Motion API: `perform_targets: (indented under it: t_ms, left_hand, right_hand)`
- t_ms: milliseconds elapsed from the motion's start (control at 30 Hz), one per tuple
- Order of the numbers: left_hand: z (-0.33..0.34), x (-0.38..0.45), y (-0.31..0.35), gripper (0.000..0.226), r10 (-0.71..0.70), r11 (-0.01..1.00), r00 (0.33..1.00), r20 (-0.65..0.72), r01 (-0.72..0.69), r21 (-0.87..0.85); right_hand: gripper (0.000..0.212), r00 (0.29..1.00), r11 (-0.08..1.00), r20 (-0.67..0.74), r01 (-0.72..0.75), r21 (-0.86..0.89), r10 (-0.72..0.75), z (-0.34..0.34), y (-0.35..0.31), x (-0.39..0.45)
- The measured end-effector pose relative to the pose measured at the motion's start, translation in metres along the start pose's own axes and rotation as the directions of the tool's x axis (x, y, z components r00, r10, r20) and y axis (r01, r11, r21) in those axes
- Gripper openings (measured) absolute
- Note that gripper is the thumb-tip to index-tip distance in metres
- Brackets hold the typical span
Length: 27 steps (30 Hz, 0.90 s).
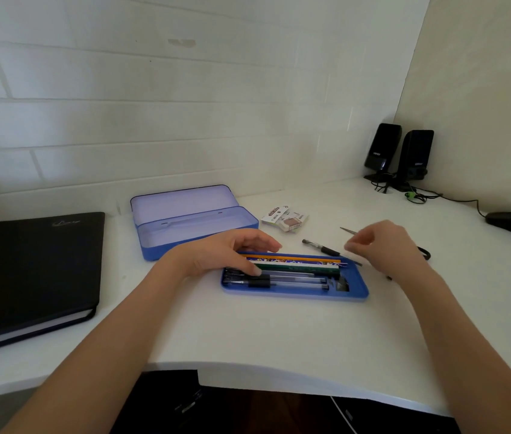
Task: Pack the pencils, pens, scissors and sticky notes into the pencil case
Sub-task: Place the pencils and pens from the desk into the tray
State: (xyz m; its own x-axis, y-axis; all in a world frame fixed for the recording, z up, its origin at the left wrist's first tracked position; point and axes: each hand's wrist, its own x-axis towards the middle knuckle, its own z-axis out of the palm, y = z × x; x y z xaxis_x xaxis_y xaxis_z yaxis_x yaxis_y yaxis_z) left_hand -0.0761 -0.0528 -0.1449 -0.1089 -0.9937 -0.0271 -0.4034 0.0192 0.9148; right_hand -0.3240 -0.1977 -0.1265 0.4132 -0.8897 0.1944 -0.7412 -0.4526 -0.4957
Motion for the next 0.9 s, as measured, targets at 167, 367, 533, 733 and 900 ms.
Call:
perform_targets:
  t_ms: [167,367,533,733,900]
  left_hand:
    - [0.000,-0.001,0.001,0.050,0.001,1.000,1.000,0.001,-0.001,0.019]
    - [-0.001,-0.002,0.003,0.053,-0.007,1.000,1.000,0.014,0.007,0.028]
    - [-0.001,-0.002,0.004,0.059,-0.018,0.995,0.999,0.047,0.013,0.102]
    - [0.001,-0.004,0.005,0.059,-0.034,0.991,0.997,0.065,0.025,0.132]
    - [0.002,-0.003,0.005,0.055,-0.030,0.994,0.999,0.034,0.026,0.108]
  right_hand:
    - [0.008,0.999,0.998,0.050,-0.011,-0.054,0.014,0.005,-0.003,0.000]
    - [0.010,0.996,1.000,0.094,0.003,-0.011,-0.002,0.001,-0.006,-0.002]
    - [0.009,0.996,1.000,0.082,-0.017,-0.025,0.019,0.003,-0.009,-0.002]
    - [0.011,0.999,1.000,0.049,-0.016,0.019,0.015,0.004,-0.009,-0.004]
    - [0.003,0.996,0.950,0.052,0.047,0.309,-0.066,-0.006,-0.021,-0.012]
